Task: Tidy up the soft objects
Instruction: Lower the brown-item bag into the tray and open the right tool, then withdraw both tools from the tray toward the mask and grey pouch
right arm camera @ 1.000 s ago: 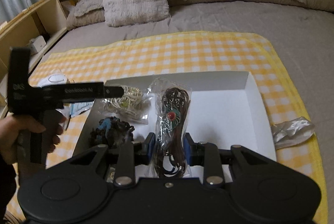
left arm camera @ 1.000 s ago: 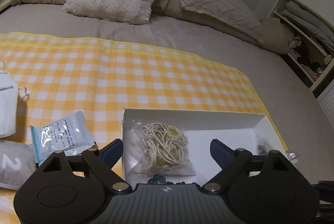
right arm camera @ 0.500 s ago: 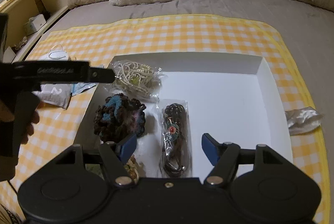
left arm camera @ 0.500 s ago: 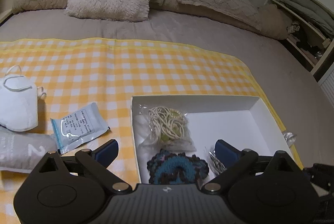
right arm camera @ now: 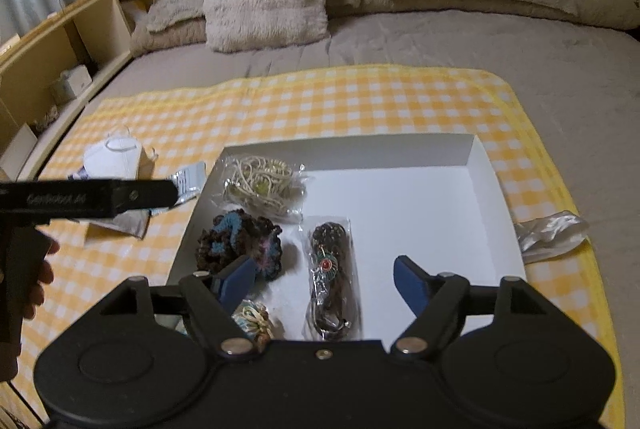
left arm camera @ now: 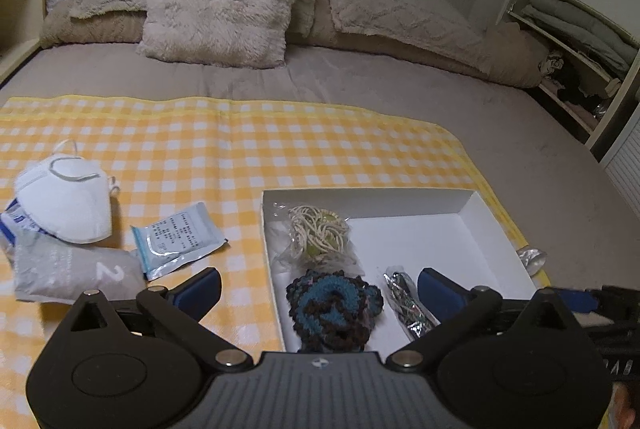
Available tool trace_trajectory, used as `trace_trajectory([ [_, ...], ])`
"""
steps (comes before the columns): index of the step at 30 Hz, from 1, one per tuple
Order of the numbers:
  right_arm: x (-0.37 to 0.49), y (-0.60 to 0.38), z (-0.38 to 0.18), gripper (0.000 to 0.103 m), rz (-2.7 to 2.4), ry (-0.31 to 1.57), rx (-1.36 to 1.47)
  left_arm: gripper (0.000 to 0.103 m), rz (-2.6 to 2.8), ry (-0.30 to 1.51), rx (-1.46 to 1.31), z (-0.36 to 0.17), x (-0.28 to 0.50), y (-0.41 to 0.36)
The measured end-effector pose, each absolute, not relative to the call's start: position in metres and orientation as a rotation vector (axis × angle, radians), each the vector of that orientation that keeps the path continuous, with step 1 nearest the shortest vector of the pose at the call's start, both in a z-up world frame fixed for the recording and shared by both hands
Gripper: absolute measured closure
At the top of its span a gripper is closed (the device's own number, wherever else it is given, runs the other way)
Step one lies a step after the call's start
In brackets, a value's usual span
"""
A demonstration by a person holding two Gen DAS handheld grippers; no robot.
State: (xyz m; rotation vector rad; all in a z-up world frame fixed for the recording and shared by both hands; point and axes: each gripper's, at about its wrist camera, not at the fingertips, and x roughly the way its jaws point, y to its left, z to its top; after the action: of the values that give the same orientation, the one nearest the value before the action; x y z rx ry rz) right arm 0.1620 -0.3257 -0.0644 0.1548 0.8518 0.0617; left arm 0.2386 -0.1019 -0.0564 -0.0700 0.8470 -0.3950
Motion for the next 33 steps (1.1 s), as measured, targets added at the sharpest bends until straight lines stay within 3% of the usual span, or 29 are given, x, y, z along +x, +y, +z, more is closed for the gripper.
trace_trajectory([
  [10, 0.142, -0.334, -0.048, 0.017, 0.038, 0.781, 0.169, 0.000, -0.367, 0.807, -0.048, -0.041, 0.209, -0.087],
  [15, 0.134, -0.334, -0.041, 0.000, 0.032, 0.752, 0.166, 0.000, -0.351, 0.803, -0.029, -0.038, 0.197, -0.083],
  [33, 0.125, -0.328, -0.034, 0.000, 0.003, 0.686, 0.124, 0.000, -0.286, 0.753, -0.041, -0.031, 0.186, -0.048],
])
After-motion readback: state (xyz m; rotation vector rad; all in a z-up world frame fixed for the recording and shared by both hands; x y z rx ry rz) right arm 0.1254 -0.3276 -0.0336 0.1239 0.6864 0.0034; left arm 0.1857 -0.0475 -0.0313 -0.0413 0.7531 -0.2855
